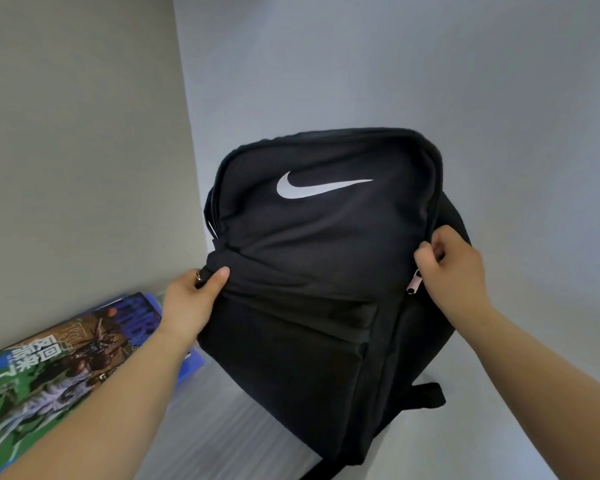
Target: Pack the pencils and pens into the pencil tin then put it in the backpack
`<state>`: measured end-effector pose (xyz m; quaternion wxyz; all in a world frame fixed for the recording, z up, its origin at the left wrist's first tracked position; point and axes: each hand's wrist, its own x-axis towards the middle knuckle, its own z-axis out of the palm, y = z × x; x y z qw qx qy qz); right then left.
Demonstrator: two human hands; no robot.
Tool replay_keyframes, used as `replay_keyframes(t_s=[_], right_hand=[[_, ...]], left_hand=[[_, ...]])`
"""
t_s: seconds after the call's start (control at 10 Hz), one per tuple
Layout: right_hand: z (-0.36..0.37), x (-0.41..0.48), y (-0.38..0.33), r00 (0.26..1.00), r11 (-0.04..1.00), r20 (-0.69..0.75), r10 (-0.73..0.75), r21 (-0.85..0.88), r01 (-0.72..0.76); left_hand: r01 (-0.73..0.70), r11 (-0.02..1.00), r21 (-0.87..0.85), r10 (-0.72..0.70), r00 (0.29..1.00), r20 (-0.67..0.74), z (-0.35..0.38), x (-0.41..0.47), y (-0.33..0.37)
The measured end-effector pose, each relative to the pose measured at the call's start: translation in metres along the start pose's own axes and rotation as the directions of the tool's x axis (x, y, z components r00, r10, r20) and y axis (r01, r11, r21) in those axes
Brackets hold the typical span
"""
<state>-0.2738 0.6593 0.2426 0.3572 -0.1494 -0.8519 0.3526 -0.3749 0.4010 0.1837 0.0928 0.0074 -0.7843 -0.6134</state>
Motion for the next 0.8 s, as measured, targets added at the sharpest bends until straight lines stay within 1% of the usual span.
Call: replay_keyframes(t_s=[0.1,0.2,0.3,0.4,0.5,0.6,0.7,0.8], right_hand=[[0.011,0.000,-0.003,0.998,0.998,0.028,0.056,-0.022,-0.056],[0.021,-0.005,0.004,0.993,0.992,0.079,0.083,-0.101,-0.074],[0.022,-0.006,0.012,0.988,0.986,0.068,0.140,-0.099,-0.132],[0.018,-0.007,0.014,0.985,0.983,0.087,0.150,-0.124,-0.138],[0.015,-0.010,0.013,0.985,0.985,0.114,0.128,-0.130,-0.113],[0.008,-0.012,0.008,0.985,0.989,0.120,0.122,-0.099,-0.110],[0.003,-0.013,0.006,0.986,0.993,0.120,0.116,-0.042,-0.112],[-0.001,-0.019,-0.003,0.995,0.995,0.021,0.097,0.030,-0.097]], left_hand=[[-0.082,0.995,0.055,0.086,0.994,-0.064,-0.009,0.008,0.006],[-0.061,0.989,0.133,0.068,0.997,-0.045,-0.006,0.006,-0.008],[-0.015,0.993,0.113,0.018,1.000,-0.023,0.002,0.002,-0.020],[-0.017,0.990,0.139,0.015,1.000,0.009,0.006,0.004,-0.021],[-0.073,0.987,0.143,0.076,0.997,-0.021,0.007,0.001,-0.017],[-0.144,0.973,0.179,0.152,0.988,-0.033,0.005,-0.005,-0.011],[-0.162,0.966,0.204,0.170,0.985,-0.024,-0.004,-0.007,-0.006],[-0.134,0.961,0.241,0.147,0.988,-0.037,-0.020,-0.009,0.000]])
